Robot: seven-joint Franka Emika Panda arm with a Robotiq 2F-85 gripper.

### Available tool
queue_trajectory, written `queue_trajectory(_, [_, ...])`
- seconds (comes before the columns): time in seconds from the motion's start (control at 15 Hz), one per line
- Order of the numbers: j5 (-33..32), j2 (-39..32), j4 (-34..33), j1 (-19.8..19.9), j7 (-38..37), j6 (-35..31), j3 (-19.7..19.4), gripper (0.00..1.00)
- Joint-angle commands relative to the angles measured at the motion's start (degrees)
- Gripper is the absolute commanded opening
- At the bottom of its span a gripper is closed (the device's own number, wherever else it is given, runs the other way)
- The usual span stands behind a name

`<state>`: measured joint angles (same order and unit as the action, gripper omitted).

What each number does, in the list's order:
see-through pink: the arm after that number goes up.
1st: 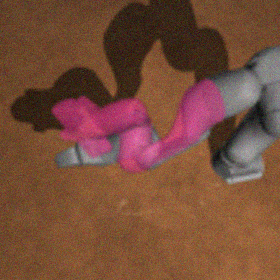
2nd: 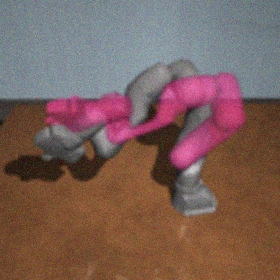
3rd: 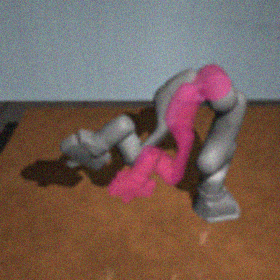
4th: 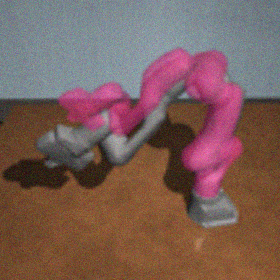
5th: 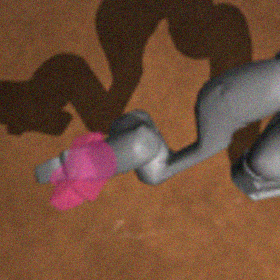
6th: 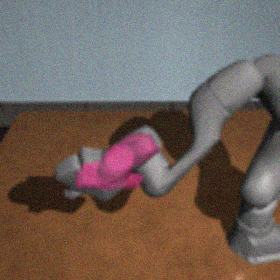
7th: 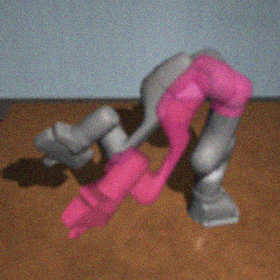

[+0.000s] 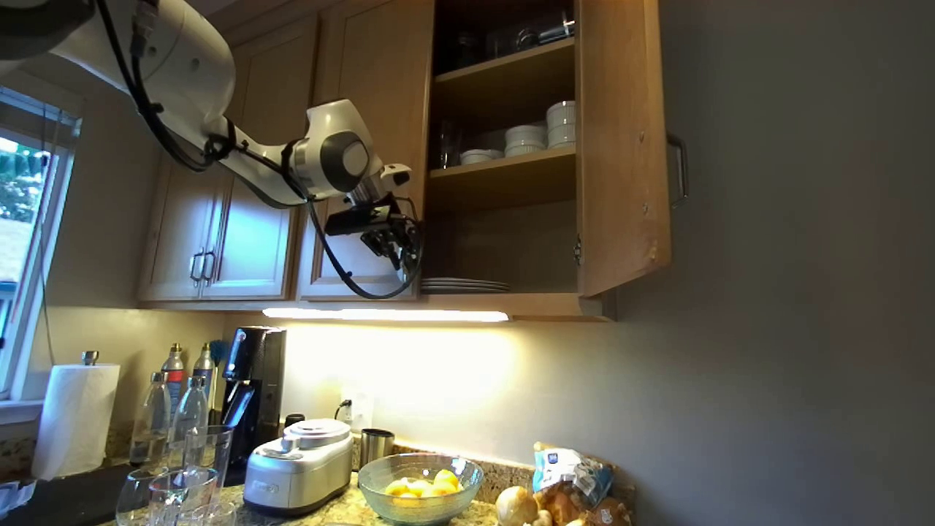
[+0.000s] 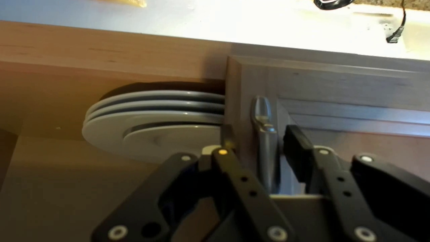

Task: Open the top cupboard doors

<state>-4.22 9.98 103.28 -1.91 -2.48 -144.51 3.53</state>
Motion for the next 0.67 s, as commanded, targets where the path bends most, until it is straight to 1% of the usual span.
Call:
queue_trajectory(0.0, [-1.93, -1.69, -2.03, 0.76, -2.02, -2.08, 0.16, 0.14])
queue_trajectory(0.07, [-1.69, -1.64, -2.24, 0.60, -2.25, -1.42, 0.27, 0.12])
queue_trajectory(0.13, [-0.98, -1.42, -2.27, 0.31, -2.20, -0.54, 0.33, 0.14])
queue_trajectory(0.33, [0.21, -0.50, -1.68, -0.50, -1.26, 0.98, 0.66, 0.08])
queue_trajectory(0.4, [0.86, 1.63, -0.38, -0.76, -0.39, 1.75, 0.48, 0.09])
queue_trajectory(0.47, [1.27, 3.10, 0.64, -0.89, 0.33, 2.17, 0.33, 0.07])
queue_trajectory(0.53, [1.76, 3.74, 1.12, -1.11, 1.07, 2.39, 0.27, 0.10])
queue_trajectory(0.6, [2.30, 4.34, 1.64, -1.38, 2.06, 2.64, 0.20, 0.10])
